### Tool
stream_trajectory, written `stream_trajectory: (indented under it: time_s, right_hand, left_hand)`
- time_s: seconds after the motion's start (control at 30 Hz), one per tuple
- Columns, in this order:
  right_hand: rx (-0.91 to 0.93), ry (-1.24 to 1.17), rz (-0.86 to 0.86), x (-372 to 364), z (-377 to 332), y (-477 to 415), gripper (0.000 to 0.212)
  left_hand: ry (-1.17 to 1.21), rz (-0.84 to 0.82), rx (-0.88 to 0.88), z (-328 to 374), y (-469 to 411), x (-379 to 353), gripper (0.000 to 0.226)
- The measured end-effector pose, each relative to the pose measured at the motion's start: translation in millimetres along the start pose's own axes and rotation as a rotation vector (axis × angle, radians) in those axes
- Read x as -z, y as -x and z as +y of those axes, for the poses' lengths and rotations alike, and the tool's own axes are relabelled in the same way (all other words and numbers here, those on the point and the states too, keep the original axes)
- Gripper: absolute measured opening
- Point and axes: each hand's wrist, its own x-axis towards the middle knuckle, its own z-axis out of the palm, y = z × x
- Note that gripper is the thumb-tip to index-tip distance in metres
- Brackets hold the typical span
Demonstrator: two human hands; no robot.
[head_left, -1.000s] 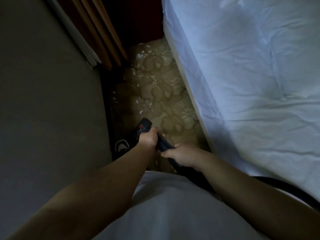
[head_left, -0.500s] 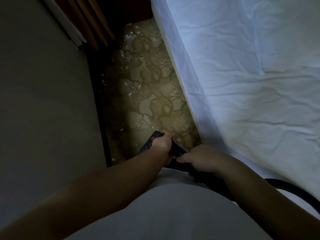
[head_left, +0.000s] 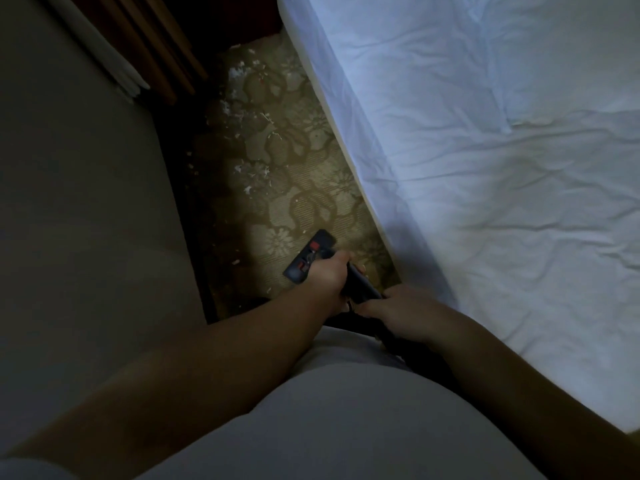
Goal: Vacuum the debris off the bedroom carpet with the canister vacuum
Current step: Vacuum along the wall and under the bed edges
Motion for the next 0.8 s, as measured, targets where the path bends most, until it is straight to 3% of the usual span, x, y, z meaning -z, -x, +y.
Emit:
stream_trajectory:
  time_s: [0.37,0.57,0.8]
  right_hand:
    - [0.019,-0.162,0.065,-14,-90,-41,0.040]
    - [0.000,-0.118,0.117,-37,-190,-89,0.043]
    - [-0.048,-0.277,0.112,-74,-331,-152,0.042]
  left_hand:
    - [-0.082,-0.030,-0.102,94,-35,44,0.018]
    - [-0.093,-0.066,-0.093,186,-77,99,0.011]
    - [-0.120,-0.052,-0.081,311,-133,179,0.014]
